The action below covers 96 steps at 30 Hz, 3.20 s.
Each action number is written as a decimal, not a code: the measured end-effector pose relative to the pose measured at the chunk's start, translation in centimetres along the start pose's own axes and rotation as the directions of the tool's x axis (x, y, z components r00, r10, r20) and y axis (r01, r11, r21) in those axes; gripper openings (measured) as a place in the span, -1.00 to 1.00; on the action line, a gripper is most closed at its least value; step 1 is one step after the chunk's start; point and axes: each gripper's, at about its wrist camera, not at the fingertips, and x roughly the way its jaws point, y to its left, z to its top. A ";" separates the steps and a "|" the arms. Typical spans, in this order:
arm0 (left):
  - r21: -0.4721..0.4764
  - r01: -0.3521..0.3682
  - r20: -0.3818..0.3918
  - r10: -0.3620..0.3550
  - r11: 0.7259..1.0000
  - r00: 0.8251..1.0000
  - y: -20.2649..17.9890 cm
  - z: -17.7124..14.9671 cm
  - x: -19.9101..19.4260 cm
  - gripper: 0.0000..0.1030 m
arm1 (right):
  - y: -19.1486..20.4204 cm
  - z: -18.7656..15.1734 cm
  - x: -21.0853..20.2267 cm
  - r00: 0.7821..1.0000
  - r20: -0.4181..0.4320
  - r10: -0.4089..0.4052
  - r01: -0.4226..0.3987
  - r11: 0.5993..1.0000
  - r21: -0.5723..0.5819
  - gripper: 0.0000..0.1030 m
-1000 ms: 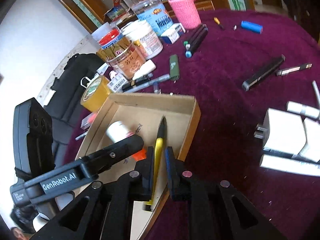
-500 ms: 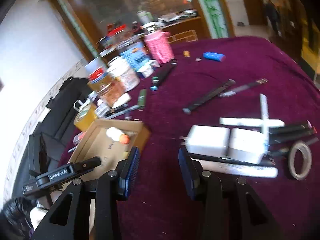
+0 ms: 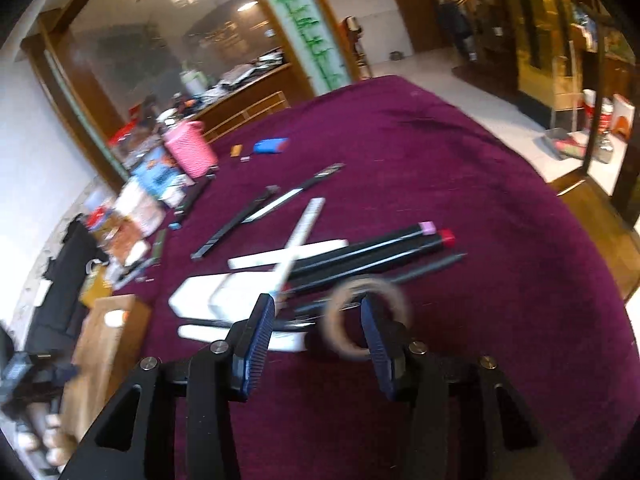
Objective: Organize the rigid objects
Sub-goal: 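Grasp the white square adapter with the left tool while the right tool returns over the tape, then grasp the black tape roll with the right tool while the left tool holds the adapter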
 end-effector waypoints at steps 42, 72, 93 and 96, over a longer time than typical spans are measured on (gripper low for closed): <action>0.447 0.052 -0.370 0.131 0.893 0.920 -15.5 -4.7 14.3 0.41 | -4.1 0.0 2.9 1.000 0.011 0.011 -0.011 1.000 0.029 0.03; 0.407 0.035 -0.101 0.007 0.913 0.995 -11.8 -9.4 2.8 0.26 | -4.7 -0.1 3.5 1.000 -0.007 -0.003 0.004 0.998 0.059 0.12; 0.320 -0.100 -0.201 0.171 0.942 0.965 -13.9 -9.8 10.2 0.30 | -4.8 -0.2 3.4 1.000 -0.007 0.004 -0.003 0.998 0.064 0.14; 0.375 -0.137 -0.174 0.214 0.917 0.961 -14.8 -10.3 10.8 0.33 | -4.8 -0.3 3.4 1.000 -0.008 0.004 -0.004 0.998 0.061 0.15</action>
